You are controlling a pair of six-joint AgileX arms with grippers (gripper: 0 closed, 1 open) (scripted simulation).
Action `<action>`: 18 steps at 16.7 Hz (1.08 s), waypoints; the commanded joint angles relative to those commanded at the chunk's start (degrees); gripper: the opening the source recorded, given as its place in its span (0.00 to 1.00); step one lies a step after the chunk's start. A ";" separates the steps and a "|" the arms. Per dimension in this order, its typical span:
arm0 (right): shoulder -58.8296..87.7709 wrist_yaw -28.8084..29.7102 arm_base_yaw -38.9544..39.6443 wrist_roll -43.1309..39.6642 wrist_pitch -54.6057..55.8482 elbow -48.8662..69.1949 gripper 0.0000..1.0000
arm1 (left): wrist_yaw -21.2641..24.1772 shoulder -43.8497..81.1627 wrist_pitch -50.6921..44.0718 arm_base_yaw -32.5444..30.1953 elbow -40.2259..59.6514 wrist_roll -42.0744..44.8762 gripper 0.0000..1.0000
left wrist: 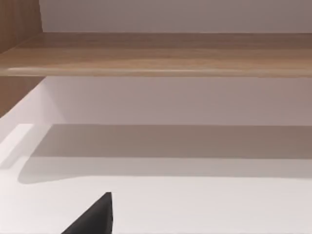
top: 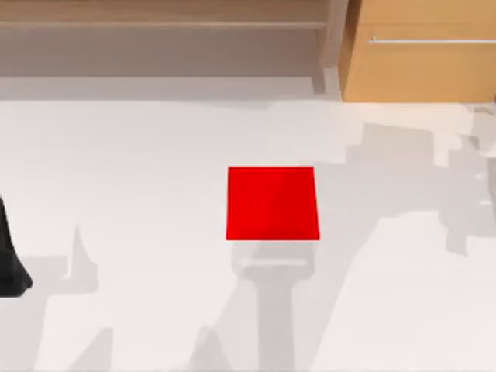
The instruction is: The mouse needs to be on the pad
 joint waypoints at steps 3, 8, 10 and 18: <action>-0.70 0.03 -0.03 0.04 -1.52 1.53 0.00 | 0.00 0.00 0.00 0.00 0.00 0.00 1.00; -0.25 0.04 0.58 0.70 -1.52 1.73 0.00 | 0.00 0.00 0.00 0.00 0.00 0.00 1.00; 0.94 0.12 2.89 3.67 -2.12 3.42 0.00 | 0.00 0.00 0.00 0.00 0.00 0.00 1.00; 10.89 0.67 22.50 39.03 -7.47 18.00 0.00 | 0.00 0.00 0.00 0.00 0.00 0.00 1.00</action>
